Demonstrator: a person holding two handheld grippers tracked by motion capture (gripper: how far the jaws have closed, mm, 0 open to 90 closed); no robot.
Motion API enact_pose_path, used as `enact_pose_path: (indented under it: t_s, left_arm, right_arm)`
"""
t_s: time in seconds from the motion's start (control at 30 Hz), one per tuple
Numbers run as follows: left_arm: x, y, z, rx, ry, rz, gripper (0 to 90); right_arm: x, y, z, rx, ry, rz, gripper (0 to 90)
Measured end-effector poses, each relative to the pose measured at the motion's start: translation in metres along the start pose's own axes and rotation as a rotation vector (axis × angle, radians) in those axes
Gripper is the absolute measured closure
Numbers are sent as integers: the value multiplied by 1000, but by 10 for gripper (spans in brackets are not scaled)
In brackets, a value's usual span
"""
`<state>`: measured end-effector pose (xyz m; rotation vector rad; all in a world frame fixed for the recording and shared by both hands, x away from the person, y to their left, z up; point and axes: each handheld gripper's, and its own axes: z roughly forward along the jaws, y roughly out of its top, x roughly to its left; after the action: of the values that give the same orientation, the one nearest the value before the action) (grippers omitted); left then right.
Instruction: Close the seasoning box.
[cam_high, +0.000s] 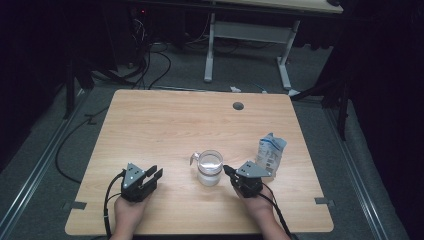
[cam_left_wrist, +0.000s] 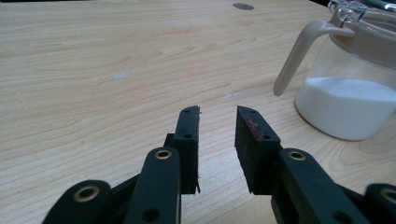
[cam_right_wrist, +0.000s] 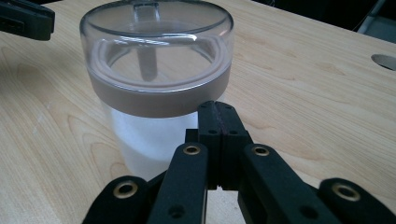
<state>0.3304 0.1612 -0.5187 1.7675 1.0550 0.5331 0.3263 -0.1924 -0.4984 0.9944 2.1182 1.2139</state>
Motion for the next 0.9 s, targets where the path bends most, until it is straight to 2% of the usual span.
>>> enact_pose_path:
  t_s: [0.13, 0.2, 0.3, 0.47, 0.6, 0.63, 0.7, 0.8, 0.9]
  left_arm:
    - [7, -3, 2, 14, 6, 2, 700]
    - [9, -3, 1, 7, 2, -13, 701]
    - [9, -2, -1, -1, 3, -9, 700]
    - [9, -2, -5, -2, 21, 10, 700]
    - [9, -2, -7, -9, 21, -3, 700]
    - [9, -2, -6, -6, 23, 0, 700]
    - [9, -1, -6, -9, 24, -1, 700]
    - [10, -2, -9, -12, 31, 9, 695]
    - [12, -3, -11, -14, 33, 4, 684]
  right_arm:
    - [2, 0, -1, 3, 0, 3, 900]
    - [3, 0, -1, -3, 1, -3, 900]
    - [6, 0, -2, 0, -2, -1, 900]
    - [14, 0, -4, -3, 17, -28, 900]
    - [19, 0, -6, -8, 51, -34, 900]
    - [23, 0, -7, -11, 58, -53, 900]
    - [21, 1, -7, -24, 45, -44, 900]
    - [10, 3, -5, -20, 10, -18, 900]
    - [2, 4, 1, -24, 7, 8, 900]
